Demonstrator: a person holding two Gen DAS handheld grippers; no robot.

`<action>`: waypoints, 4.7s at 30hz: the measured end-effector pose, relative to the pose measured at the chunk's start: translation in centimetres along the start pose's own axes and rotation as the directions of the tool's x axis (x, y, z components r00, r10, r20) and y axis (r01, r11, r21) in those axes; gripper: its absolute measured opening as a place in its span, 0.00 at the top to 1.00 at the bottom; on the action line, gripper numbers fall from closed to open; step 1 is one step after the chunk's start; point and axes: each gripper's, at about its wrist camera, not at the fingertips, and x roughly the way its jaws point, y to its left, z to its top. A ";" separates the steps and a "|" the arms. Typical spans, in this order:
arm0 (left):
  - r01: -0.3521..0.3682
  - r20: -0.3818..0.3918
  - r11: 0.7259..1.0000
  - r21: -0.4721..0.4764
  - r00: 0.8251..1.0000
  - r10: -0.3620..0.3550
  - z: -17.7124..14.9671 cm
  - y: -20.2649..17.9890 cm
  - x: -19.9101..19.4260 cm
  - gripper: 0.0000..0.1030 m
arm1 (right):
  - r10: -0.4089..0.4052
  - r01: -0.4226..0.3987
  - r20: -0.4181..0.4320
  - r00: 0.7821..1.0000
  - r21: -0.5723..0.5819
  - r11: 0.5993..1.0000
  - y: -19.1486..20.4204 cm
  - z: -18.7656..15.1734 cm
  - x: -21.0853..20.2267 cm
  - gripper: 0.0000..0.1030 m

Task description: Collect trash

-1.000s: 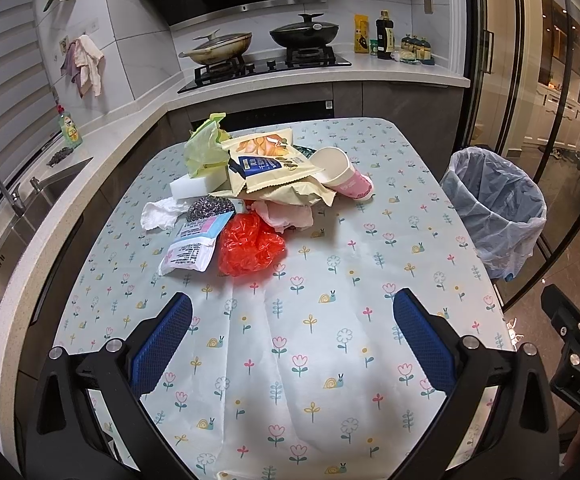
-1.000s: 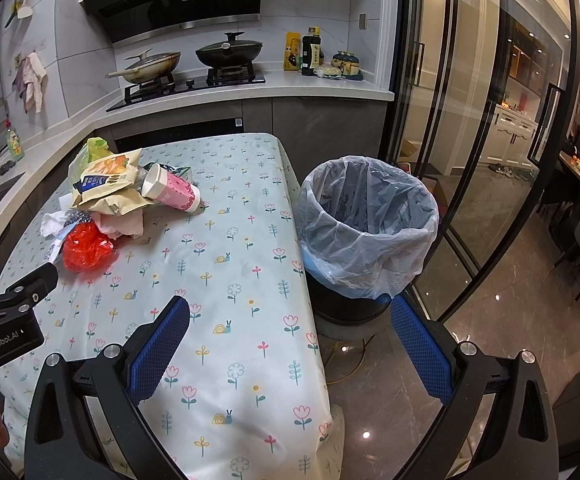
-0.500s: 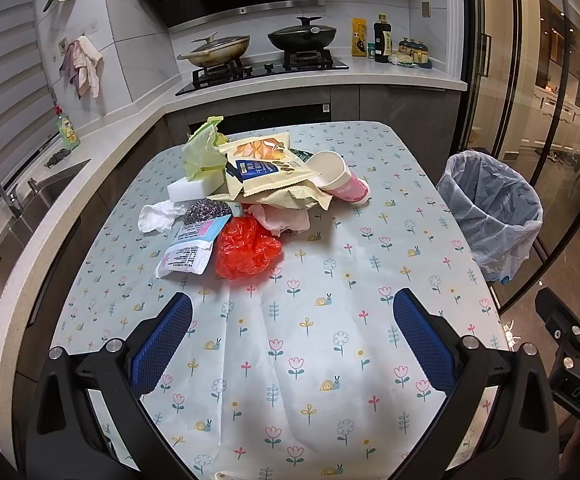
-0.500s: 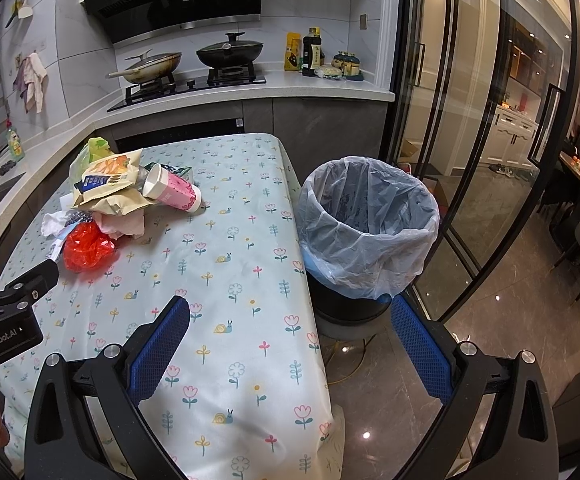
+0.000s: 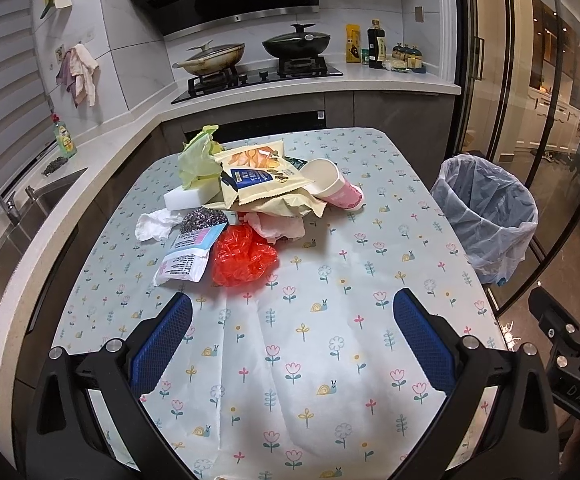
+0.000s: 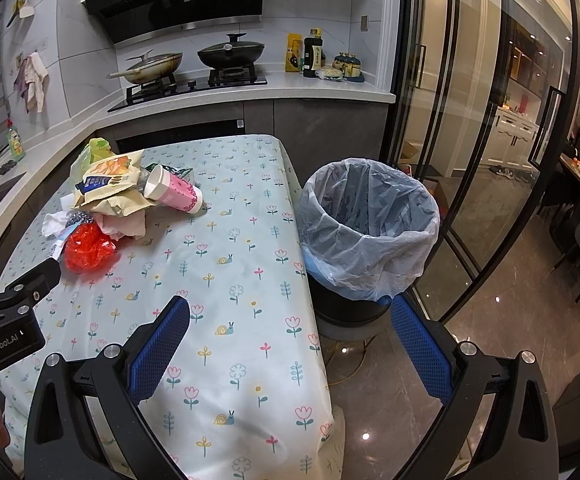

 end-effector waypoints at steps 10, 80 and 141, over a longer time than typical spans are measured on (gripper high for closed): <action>0.008 0.011 1.000 0.001 1.000 -0.008 -0.2 -0.1 -0.2 0.07 | 0.000 0.000 -0.001 1.000 0.001 1.000 0.1 0.0 0.0 0.07; 0.267 -0.031 0.940 -0.211 0.960 -0.279 12.1 13.4 16.0 0.98 | 0.106 -0.107 -0.058 0.993 -0.016 0.994 15.1 12.4 16.2 0.17; 0.397 -0.050 0.918 -0.012 0.917 -0.397 14.3 -4.0 13.6 0.34 | -0.100 0.111 -0.054 0.994 0.303 0.946 -9.0 8.1 13.6 0.95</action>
